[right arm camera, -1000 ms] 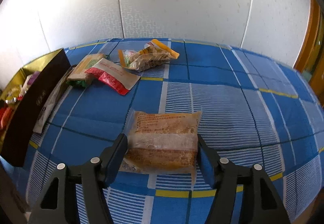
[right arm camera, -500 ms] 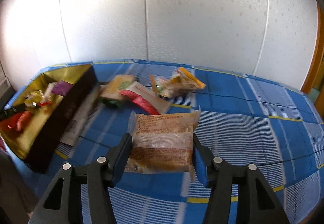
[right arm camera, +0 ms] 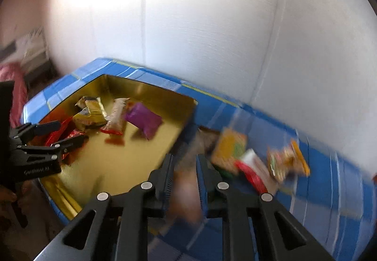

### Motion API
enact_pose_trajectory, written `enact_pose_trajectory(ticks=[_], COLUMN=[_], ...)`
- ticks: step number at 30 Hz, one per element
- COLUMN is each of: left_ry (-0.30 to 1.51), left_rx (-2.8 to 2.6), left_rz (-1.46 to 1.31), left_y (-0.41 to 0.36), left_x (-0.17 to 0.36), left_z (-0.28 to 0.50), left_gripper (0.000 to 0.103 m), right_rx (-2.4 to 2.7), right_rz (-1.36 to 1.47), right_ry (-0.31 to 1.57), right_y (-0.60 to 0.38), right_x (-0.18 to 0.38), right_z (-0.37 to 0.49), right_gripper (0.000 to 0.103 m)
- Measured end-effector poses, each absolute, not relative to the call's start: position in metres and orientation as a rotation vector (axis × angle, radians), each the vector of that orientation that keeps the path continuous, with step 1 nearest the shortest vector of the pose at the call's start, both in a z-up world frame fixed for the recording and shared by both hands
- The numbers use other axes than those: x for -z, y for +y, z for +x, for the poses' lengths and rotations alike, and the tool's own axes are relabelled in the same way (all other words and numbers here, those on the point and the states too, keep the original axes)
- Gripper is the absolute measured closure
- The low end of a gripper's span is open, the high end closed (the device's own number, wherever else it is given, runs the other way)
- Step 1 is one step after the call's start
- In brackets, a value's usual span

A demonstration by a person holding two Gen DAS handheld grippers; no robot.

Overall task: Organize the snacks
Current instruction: 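Carry the pastry bag with the right tool into the tin and open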

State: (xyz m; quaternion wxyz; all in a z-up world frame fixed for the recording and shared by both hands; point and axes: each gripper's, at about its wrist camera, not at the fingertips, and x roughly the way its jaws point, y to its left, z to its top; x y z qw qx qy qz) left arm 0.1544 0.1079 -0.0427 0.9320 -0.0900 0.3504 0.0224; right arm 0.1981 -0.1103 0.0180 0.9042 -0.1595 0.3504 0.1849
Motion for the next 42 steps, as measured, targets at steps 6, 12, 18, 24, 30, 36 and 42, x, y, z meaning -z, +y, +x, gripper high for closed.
enact_pose_trajectory(ticks=[6, 12, 18, 24, 30, 36, 42], left_ry=[0.716, 0.717, 0.705, 0.699, 0.702, 0.704, 0.705], left_rx=[-0.044, -0.056, -0.047, -0.052, -0.052, -0.054, -0.06], left_rz=[-0.225, -0.242, -0.174, -0.148, -0.174, -0.181, -0.205], left_y=[0.118, 0.12, 0.106, 0.104, 0.109, 0.109, 0.115], left_x=[0.043, 0.042, 0.041, 0.041, 0.041, 0.041, 0.041], left_z=[0.152, 0.152, 0.151, 0.151, 0.152, 0.152, 0.151], left_gripper=[0.02, 0.02, 0.02, 0.019, 0.019, 0.019, 0.019], right_rx=[-0.316, -0.241, -0.193, -0.185, -0.212, -0.237, -0.353], right_rz=[-0.25, -0.094, -0.012, -0.041, -0.108, -0.13, -0.212], right_ry=[0.804, 0.987, 1.012, 1.009, 0.943, 0.83, 0.812], right_y=[-0.113, -0.153, -0.155, -0.152, -0.16, -0.145, -0.088], right_x=[-0.02, 0.016, 0.042, 0.054, 0.035, -0.009, -0.022], right_z=[0.222, 0.224, 0.226, 0.227, 0.213, 0.212, 0.225], right_gripper=[0.068, 0.045, 0.028, 0.034, 0.059, 0.059, 0.059])
